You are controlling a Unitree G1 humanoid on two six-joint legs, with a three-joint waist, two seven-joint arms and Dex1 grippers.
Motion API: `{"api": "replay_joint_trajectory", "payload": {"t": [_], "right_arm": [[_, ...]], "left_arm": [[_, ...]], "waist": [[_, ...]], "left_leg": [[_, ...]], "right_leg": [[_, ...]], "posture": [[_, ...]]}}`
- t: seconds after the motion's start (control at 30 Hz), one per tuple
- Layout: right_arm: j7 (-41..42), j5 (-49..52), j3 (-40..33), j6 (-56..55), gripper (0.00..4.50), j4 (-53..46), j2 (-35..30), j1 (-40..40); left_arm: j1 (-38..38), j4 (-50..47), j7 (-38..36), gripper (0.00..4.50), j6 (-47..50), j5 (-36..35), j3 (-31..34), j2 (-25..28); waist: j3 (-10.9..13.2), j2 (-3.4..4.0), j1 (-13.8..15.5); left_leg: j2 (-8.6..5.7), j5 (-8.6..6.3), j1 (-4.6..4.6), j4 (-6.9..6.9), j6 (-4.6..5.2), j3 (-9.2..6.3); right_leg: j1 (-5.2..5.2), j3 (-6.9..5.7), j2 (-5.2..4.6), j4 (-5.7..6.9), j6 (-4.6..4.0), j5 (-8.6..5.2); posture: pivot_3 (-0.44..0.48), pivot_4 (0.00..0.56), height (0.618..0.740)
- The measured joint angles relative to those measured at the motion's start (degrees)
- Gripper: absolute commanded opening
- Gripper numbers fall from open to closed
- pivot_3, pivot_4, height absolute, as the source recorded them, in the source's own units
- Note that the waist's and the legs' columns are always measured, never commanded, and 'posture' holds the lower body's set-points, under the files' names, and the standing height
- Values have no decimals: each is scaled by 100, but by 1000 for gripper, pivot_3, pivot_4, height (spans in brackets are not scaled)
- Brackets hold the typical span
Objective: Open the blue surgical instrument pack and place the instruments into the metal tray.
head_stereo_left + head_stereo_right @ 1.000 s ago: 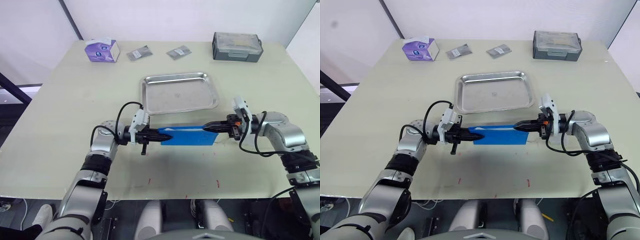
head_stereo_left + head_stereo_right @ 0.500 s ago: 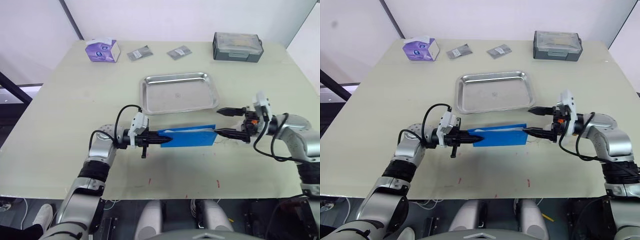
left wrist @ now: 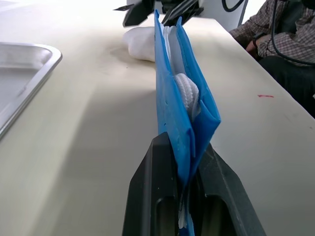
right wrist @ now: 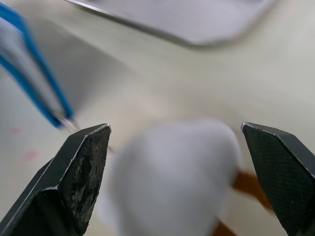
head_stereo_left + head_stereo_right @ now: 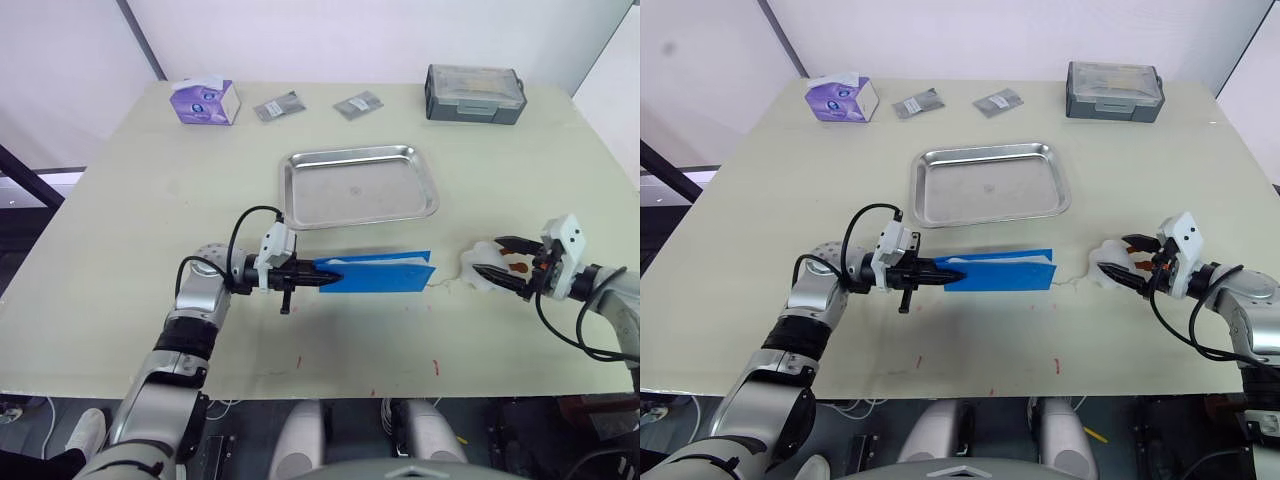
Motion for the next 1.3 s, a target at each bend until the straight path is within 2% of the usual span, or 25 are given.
{"api": "replay_joint_trajectory", "payload": {"t": [0.13,0.23,0.27,0.3,0.33,0.4,0.5,0.53,0.83,0.93,1.17,1.23,1.3], "right_arm": [[-94,10,-19,35,4466,13,2,118],[-108,138,-21,179,3392,-54,64,281],[-108,140,-21,180,3392,-57,67,283],[-126,178,-22,204,2738,-122,106,331],[-148,198,-20,212,2516,-173,126,368],[-191,205,-20,206,1453,-246,167,413],[-318,233,-35,212,291,-383,219,489],[-368,259,-60,257,62,-448,250,512],[-649,379,-146,478,62,-687,340,575],[-1209,675,-342,1042,62,-1224,460,292],[-1806,900,-336,1820,62,-1962,473,-224],[-2174,1161,-329,2453,62,-2378,491,-770],[-2212,1214,-329,2536,62,-2449,496,-874]], "left_arm": [[-9,21,-15,0,-16,0,-4,3],[-27,45,-33,0,-31,5,-11,4],[-27,46,-33,0,-31,5,-11,4],[-35,49,-35,0,-31,6,-14,3],[-42,56,-37,0,-31,7,-14,3],[-54,60,-38,0,-31,16,-16,4],[-65,60,-38,0,-31,30,-17,2],[-67,60,-37,0,-31,34,-16,1],[-76,60,-28,0,-31,47,-17,0],[-66,22,4,0,19,46,-17,1],[-56,-11,25,0,70,45,-15,0],[-44,-14,30,0,74,42,-15,-4],[-41,-18,30,0,74,42,-14,-5]], "waist": [[0,0,4],[-1,0,7],[-1,0,7],[-1,0,7],[-1,0,8],[-1,-1,7],[-1,-1,7],[-1,-1,7],[-1,-1,7],[0,0,0],[0,0,2],[0,0,2],[0,0,4]], "left_leg": [[0,0,1,0,0,-1],[0,0,1,0,0,-2],[0,0,1,0,0,-2],[0,0,1,0,0,-2],[0,0,1,0,0,-3],[0,0,1,1,0,-2],[0,0,3,0,0,-4],[0,0,3,1,0,-3],[0,0,3,1,0,-3],[0,0,3,0,0,-5],[0,0,1,0,0,-6],[0,0,0,-1,1,-7],[0,0,0,-1,1,-8]], "right_leg": [[1,0,0,0,0,0],[4,-1,0,-1,0,0],[4,-1,0,-1,0,0],[4,-1,0,-1,0,0],[4,-2,0,-1,0,0],[5,-1,0,-2,0,0],[6,-2,0,-2,0,0],[6,-2,0,-1,1,0],[6,-2,0,-1,1,0],[5,-2,1,0,0,0],[4,-2,1,-1,0,0],[4,-3,1,-1,0,0],[4,-4,1,-1,0,0]], "posture": [[0,150,734],[0,150,734],[0,150,734],[0,150,734],[0,150,734],[0,150,734],[0,150,734],[0,150,734],[0,150,734],[0,150,734],[0,150,734],[0,150,734],[0,150,734]]}}
